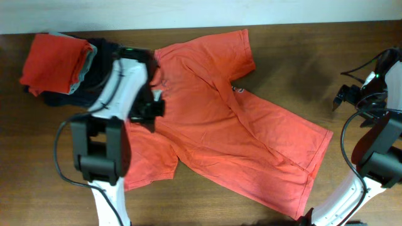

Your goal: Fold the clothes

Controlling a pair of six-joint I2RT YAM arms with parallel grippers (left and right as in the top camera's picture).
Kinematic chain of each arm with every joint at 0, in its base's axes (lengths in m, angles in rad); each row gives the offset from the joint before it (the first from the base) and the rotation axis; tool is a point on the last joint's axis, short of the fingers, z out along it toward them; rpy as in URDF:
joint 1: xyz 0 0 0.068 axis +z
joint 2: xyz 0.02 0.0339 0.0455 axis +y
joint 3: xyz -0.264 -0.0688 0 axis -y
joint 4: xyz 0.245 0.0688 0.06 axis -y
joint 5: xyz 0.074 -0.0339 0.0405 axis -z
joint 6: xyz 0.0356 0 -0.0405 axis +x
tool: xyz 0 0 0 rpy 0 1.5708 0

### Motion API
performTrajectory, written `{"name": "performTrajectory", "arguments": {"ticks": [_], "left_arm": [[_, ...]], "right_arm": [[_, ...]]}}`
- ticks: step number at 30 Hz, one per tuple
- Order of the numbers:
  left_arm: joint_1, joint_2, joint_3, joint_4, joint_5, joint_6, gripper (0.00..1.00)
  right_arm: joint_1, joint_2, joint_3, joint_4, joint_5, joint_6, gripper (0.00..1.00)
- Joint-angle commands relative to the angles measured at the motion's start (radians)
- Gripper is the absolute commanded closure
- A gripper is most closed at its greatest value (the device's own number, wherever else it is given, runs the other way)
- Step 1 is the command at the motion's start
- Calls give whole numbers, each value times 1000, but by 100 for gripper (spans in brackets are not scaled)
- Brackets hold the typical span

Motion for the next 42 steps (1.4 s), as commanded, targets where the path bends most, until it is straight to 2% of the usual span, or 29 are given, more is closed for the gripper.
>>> {"name": "performTrajectory", "arguments": {"ticks": [1,8,11,15,19,24,28,32,42], "left_arm": [[-83,-163,7,-7,-125,-119,100],[-238,-419,-50,12,-334,-384,100],[-248,-484,-159,39,-322,-465,100],[-233,-525,-414,120,-284,-524,100],[-188,-526,-634,250,-268,-550,100],[-74,-526,-787,378,-174,-565,100],[5,-526,-843,466,-159,-564,100],[67,-526,-873,581,-134,-493,100],[154,-526,-1007,785,-99,-489,100]], "right_arm": [[-4,3,-2,-1,13,1,2],[-4,3,-2,-1,13,1,2],[-4,3,-2,-1,13,1,2],[-4,3,-2,-1,13,1,2],[-4,3,-2,-1,13,1,2],[-4,3,-2,-1,13,1,2],[-4,3,-2,-1,13,1,2],[-4,3,-2,-1,13,1,2],[-4,3,-2,-1,13,1,2]]}}
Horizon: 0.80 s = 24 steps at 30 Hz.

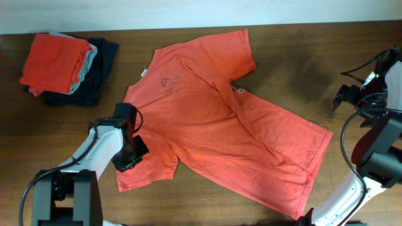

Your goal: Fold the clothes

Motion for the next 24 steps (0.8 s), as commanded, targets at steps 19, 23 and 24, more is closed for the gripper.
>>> {"name": "performTrajectory", "arguments": {"ticks": [19,23,24], "left_arm": [[261,-11,-145,23,-212,103,100],[282,-11,-144,29,-213,162,100],[282,-11,-144,27,-216,188,100]], "right_arm": [[-4,3,-2,-1,13,1,2],[-4,3,-2,-1,13,1,1],[-4,3,-2,-1,13,1,2]]}}
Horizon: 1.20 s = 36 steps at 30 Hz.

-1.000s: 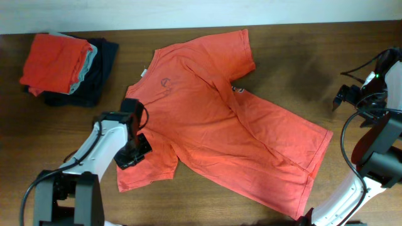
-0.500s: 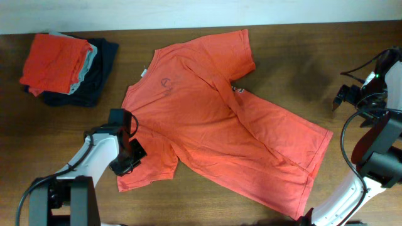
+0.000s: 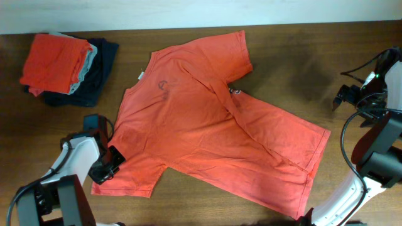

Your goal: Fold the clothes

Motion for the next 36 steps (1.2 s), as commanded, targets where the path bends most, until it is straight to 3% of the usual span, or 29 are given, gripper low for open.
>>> {"name": "performTrajectory", "arguments": {"ticks": [1,12,21,26,30,33,36], "left_arm": [[21,37,-48,-5,-111,107,100],[21,35,-28,-51,-146,113,100],[20,-98,174,-181,-101,113,100],[20,-190,280,-132,43,119,95],[20,-209,318,-54,199,205,87],[7,-209,321,10,242,233,88],[-33,-209,323,91,243,249,96]], "right_arm": [[-4,3,-2,-1,13,1,2],[-4,3,-2,-1,13,1,2],[-4,3,-2,-1,13,1,2],[-4,3,-2,-1,13,1,2],[-4,3,-2,-1,13,1,1],[-4,3,-2,-1,13,1,2],[-4,3,-2,-1,13,1,2]]}}
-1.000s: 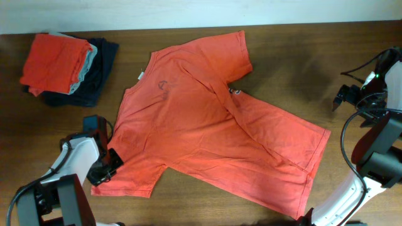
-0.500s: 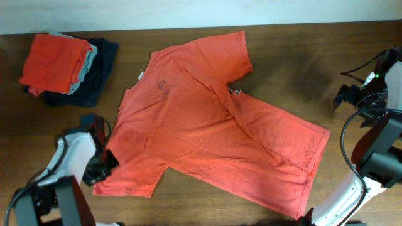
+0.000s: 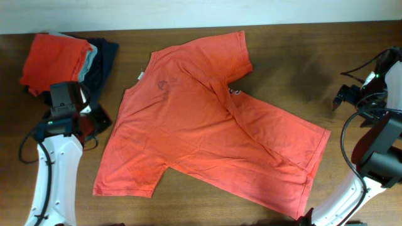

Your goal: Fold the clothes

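An orange T-shirt lies spread flat on the wooden table. Its collar points to the upper left and its hem to the lower right. One sleeve reaches toward the front left, the other toward the back. My left gripper hovers just left of the shirt's edge, off the cloth, its jaws apart and empty. My right gripper stays at the far right edge, well away from the shirt, and its jaws are too small to read.
A stack of folded clothes stands at the back left corner: an orange piece on top, then grey, then a dark navy one. The right arm's base and cables fill the right edge.
My left gripper was at the outer edge of the front-left sleeve. It is now higher up, beside the shirt's left side and off the cloth. The shirt lies as before.
First my left arm reached over the shirt's collar area, with the front-left sleeve bunched close to the body. Then the gripper was on that sleeve. Later the sleeve lay drawn out to the front left and the shirt flatter. Now the gripper is off it.
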Controlling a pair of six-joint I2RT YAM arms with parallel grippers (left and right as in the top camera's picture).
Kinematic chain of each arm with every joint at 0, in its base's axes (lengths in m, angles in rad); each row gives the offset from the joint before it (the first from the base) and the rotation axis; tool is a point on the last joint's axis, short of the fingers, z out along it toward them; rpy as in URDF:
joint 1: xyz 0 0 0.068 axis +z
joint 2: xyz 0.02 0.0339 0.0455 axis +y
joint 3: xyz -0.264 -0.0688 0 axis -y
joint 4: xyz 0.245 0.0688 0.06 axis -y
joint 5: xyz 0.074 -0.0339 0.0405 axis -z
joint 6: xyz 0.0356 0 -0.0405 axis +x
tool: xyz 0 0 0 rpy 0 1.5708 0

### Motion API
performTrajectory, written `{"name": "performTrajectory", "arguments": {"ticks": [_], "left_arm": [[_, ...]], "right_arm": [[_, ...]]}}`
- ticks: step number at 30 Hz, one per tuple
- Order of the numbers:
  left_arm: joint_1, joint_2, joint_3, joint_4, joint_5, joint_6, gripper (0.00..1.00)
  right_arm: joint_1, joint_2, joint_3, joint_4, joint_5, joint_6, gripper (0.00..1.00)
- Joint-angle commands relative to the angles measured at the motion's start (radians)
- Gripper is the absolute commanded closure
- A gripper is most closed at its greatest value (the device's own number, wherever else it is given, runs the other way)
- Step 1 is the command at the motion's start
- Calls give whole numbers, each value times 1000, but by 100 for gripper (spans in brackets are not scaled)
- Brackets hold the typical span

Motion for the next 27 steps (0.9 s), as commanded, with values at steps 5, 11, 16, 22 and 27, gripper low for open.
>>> {"name": "performTrajectory", "arguments": {"ticks": [5,11,16,22,27], "left_arm": [[-143,-4,68,134,61,175,100],[-294,9,189,184,-34,271,100],[-367,111,367,132,-40,290,100],[-415,369,737,-45,-39,357,100],[-459,615,1051,-165,-40,434,100]], "right_arm": [[-4,3,-2,-1,13,1,2],[-4,3,-2,-1,13,2,2],[-4,3,-2,-1,13,2,2],[-4,3,-2,-1,13,2,2],[-4,3,-2,-1,13,2,2]]}}
